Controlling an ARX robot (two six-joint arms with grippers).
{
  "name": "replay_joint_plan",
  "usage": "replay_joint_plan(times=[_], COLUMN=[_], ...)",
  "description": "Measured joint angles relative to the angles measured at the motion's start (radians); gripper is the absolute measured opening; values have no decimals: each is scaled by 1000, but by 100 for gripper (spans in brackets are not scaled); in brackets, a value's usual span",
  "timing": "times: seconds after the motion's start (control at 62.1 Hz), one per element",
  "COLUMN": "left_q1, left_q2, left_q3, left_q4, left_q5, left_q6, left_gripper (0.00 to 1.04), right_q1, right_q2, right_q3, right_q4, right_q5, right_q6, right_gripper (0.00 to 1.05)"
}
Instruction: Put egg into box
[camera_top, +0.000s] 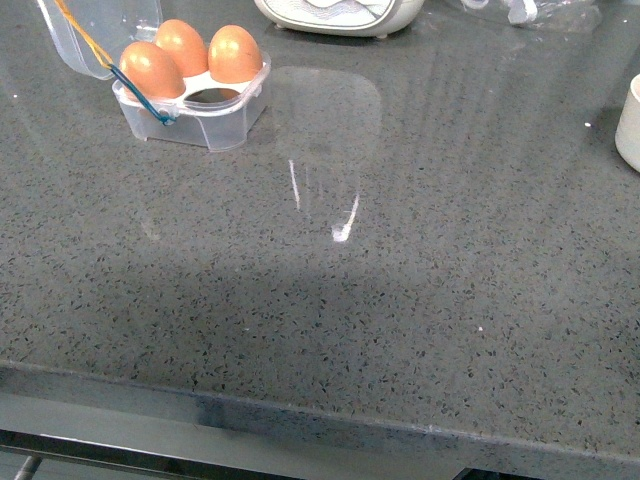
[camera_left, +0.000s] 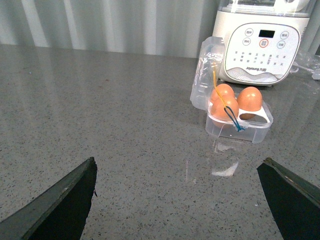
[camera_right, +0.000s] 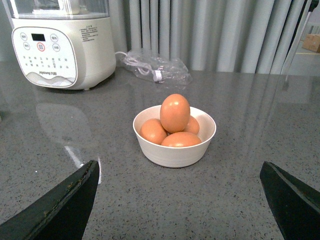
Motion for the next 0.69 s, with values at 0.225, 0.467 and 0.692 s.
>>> replay_joint_plan(times=[0.225, 0.467, 0.692], left_q1=[0, 0, 0], left_q2=[0, 0, 0], left_q3=[0, 0, 0], left_q4=[0, 0, 0], left_q5=[0, 0, 0], left_q6=[0, 0, 0], left_gripper=[98, 98, 98], right_q1=[0, 0, 0], right_q2=[0, 0, 0], right_q3=[0, 0, 0], right_q4=[0, 0, 0], right_q5=[0, 0, 0], right_q6=[0, 0, 0], right_gripper=[97, 97, 97])
